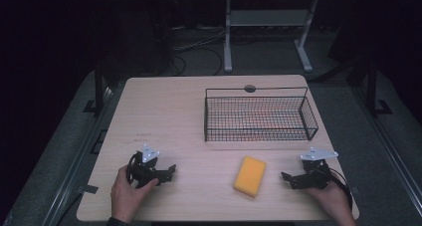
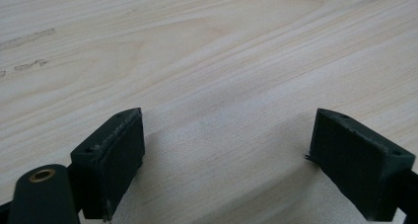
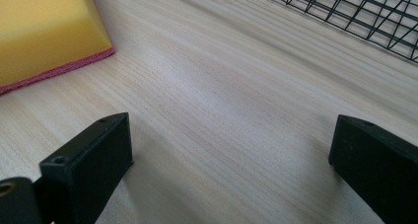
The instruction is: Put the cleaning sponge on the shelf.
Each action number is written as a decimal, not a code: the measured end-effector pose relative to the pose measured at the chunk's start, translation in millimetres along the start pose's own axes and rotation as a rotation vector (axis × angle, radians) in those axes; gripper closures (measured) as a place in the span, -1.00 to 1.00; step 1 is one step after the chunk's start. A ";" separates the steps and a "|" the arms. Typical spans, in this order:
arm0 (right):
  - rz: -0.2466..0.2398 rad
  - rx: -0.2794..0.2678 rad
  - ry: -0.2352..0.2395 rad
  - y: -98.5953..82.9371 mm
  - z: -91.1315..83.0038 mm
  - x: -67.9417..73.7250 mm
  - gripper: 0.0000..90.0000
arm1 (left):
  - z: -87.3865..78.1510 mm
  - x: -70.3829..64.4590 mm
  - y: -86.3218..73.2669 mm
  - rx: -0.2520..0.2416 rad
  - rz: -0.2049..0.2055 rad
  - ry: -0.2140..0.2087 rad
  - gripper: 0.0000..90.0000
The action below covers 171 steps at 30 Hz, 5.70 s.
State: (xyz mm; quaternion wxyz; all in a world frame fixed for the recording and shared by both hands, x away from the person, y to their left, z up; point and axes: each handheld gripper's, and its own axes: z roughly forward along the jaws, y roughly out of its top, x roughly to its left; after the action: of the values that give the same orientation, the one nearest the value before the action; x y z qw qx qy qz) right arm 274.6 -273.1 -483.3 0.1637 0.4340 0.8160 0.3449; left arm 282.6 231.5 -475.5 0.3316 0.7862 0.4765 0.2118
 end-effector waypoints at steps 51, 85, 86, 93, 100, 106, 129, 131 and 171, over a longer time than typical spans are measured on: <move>-0.058 0.039 0.182 37.4 -21.4 23.5 0.99 | 0.0 0.0 0.0 0.000 0.000 0.000 -0.72; -0.145 0.136 0.214 63.7 11.3 43.9 0.99 | 0.0 0.0 0.0 0.000 0.000 0.000 -0.72; -0.145 0.136 0.214 63.7 11.3 43.9 0.99 | 0.0 0.0 0.0 0.000 0.000 0.000 -0.72; -0.149 0.139 0.218 70.3 17.5 45.8 0.99 | 0.1 -0.1 0.0 -0.001 -0.002 0.000 -0.72; -0.164 0.137 0.223 81.4 26.3 49.4 0.99 | 0.2 -0.3 0.0 -0.003 -0.004 0.000 -0.72; -0.171 0.142 0.229 86.5 31.8 52.8 0.99 | 0.2 -0.3 0.0 -0.003 -0.004 0.000 -0.72; -0.208 0.143 0.243 109.9 52.2 69.8 0.99 | 0.2 -0.3 0.0 -0.003 -0.004 -0.001 -0.72; -0.205 0.143 0.243 110.9 53.1 71.1 0.99 | 0.2 -0.3 0.0 -0.003 -0.004 -0.001 -0.72; -0.138 0.208 0.222 126.9 42.1 78.4 0.23 | 0.2 -0.1 0.0 -0.003 -0.002 0.000 -0.72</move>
State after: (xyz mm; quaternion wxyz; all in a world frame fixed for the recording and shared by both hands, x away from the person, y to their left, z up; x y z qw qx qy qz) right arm 329.4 -142.1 -421.1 0.0501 0.3511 0.8882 0.2922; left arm 282.7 231.4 -475.6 0.3330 0.7852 0.4770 0.2122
